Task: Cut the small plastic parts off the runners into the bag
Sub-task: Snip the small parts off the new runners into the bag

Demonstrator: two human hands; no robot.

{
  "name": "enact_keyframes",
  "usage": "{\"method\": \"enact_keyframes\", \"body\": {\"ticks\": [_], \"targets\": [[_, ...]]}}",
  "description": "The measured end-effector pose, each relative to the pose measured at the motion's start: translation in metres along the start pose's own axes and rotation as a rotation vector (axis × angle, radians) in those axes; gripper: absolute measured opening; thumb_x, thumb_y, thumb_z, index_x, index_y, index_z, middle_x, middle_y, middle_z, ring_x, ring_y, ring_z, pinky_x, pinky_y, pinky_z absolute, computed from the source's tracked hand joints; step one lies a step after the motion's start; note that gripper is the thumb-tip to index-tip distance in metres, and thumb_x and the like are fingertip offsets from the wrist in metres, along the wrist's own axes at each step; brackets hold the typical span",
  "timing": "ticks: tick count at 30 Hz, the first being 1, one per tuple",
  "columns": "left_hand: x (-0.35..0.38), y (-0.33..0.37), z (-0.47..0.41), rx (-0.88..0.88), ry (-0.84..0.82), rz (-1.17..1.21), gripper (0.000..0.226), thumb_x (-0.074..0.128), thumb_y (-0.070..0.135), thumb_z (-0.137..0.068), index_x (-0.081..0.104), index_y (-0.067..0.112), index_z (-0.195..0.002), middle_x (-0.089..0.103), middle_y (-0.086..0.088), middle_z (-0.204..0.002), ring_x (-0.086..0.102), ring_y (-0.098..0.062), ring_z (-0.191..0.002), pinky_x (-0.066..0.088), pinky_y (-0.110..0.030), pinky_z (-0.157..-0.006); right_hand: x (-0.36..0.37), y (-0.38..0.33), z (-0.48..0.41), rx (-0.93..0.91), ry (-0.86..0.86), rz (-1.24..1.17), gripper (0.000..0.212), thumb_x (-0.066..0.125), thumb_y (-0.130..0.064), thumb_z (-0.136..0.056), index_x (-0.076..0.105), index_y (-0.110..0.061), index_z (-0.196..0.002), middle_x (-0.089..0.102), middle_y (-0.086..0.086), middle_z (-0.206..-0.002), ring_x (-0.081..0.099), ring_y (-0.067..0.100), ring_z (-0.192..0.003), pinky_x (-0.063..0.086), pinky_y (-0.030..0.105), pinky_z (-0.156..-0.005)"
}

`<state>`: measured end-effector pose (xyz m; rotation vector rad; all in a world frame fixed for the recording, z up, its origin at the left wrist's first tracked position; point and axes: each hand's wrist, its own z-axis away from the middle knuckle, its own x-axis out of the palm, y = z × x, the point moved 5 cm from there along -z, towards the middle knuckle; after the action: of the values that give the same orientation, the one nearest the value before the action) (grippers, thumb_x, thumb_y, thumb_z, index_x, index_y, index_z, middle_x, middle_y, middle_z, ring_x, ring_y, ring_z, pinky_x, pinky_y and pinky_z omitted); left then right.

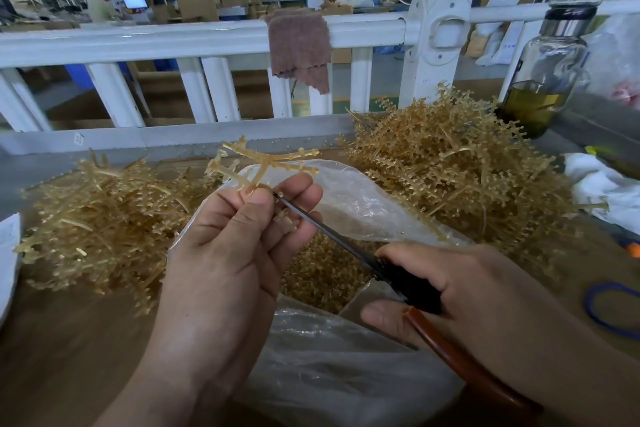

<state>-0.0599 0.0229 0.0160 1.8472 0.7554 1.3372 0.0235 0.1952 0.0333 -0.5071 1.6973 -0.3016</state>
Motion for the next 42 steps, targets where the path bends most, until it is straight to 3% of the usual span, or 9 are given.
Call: {"method": "enact_keyframes", "body": {"ticks": [6, 10, 16, 25, 30, 35, 38, 42], "targets": [[0.0012, -0.0007, 0.0001, 0.005, 0.011, -0.014, 0.008, 0.053, 0.021, -0.089, 0.051, 0.018, -0.082, 0.074, -0.021, -0.113, 0.072, -0.03, -0.11, 0.06, -0.034, -0.085, -0.0005, 0.0007, 0.0001, -0.011, -0.005, 0.008, 0.051, 0.049, -0.078, -0.077, 0.056, -0.029, -0.09, 0.058, -0.011, -0.071, 0.057, 0.007, -0.065, 0.042, 0.024, -0.057], [0.0011, -0.0009, 0.0006, 0.005, 0.017, -0.026, 0.006, 0.053, 0.021, -0.089, 0.052, 0.017, -0.085, 0.074, -0.019, -0.113, 0.072, -0.029, -0.109, 0.06, -0.03, -0.08, -0.0014, 0.0002, 0.0004, 0.003, 0.002, -0.037, 0.042, 0.054, -0.075, -0.075, 0.056, -0.034, -0.085, 0.057, -0.02, -0.068, 0.057, 0.003, -0.063, 0.04, 0.017, -0.057], [0.0004, -0.0016, -0.0003, 0.005, 0.012, -0.034, 0.008, 0.052, 0.022, -0.09, 0.052, 0.015, -0.086, 0.074, -0.019, -0.113, 0.072, -0.029, -0.109, 0.06, -0.029, -0.079, -0.0001, 0.0029, 0.0003, -0.017, -0.013, -0.009, 0.052, 0.049, -0.077, -0.078, 0.055, -0.026, -0.086, 0.057, -0.008, -0.069, 0.056, 0.008, -0.062, 0.04, 0.021, -0.055], [-0.0011, -0.0027, 0.0004, -0.042, 0.035, 0.0, 0.022, 0.043, 0.012, -0.103, 0.049, 0.018, -0.082, 0.075, -0.02, -0.11, 0.073, -0.03, -0.106, 0.06, -0.027, -0.073, 0.0034, 0.0042, -0.0007, -0.022, -0.022, -0.03, 0.057, 0.046, -0.081, -0.077, 0.057, -0.026, -0.089, 0.057, -0.012, -0.068, 0.055, 0.004, -0.061, 0.038, 0.017, -0.054], [-0.0015, -0.0019, -0.0011, -0.044, 0.008, 0.045, 0.016, 0.054, 0.014, -0.09, 0.056, 0.021, -0.076, 0.073, -0.024, -0.114, 0.072, -0.034, -0.109, 0.061, -0.033, -0.08, 0.0057, 0.0071, -0.0019, -0.004, -0.017, -0.062, 0.058, 0.048, -0.083, -0.076, 0.058, -0.029, -0.092, 0.057, -0.011, -0.069, 0.056, 0.005, -0.061, 0.039, 0.018, -0.055], [-0.004, -0.0043, 0.0, -0.064, 0.015, -0.036, 0.013, 0.059, 0.019, -0.083, 0.059, 0.025, -0.071, 0.074, -0.017, -0.117, 0.07, -0.032, -0.113, 0.057, -0.051, -0.094, 0.0046, 0.0069, -0.001, 0.018, -0.021, -0.059, 0.051, 0.049, -0.083, -0.077, 0.057, -0.036, -0.095, 0.059, -0.015, -0.07, 0.057, 0.002, -0.06, 0.042, 0.016, -0.057], [-0.0065, -0.0038, 0.001, -0.064, 0.022, -0.109, 0.013, 0.061, 0.022, -0.083, 0.061, 0.026, -0.071, 0.074, -0.013, -0.116, 0.069, -0.03, -0.114, 0.052, -0.051, -0.097, 0.0059, 0.0056, -0.0015, 0.013, -0.03, -0.006, 0.047, 0.053, -0.077, -0.08, 0.053, -0.031, -0.088, 0.058, -0.014, -0.071, 0.055, 0.002, -0.06, 0.041, 0.016, -0.059], [-0.0081, -0.0033, -0.001, -0.031, 0.037, -0.153, 0.02, 0.061, 0.019, -0.085, 0.064, 0.026, -0.067, 0.075, -0.011, -0.099, 0.07, -0.024, -0.099, 0.051, -0.045, -0.092, 0.0048, 0.0028, -0.0004, 0.016, -0.033, 0.026, 0.049, 0.049, -0.078, -0.078, 0.051, -0.031, -0.086, 0.059, -0.017, -0.073, 0.056, 0.002, -0.063, 0.041, 0.014, -0.059]]}}
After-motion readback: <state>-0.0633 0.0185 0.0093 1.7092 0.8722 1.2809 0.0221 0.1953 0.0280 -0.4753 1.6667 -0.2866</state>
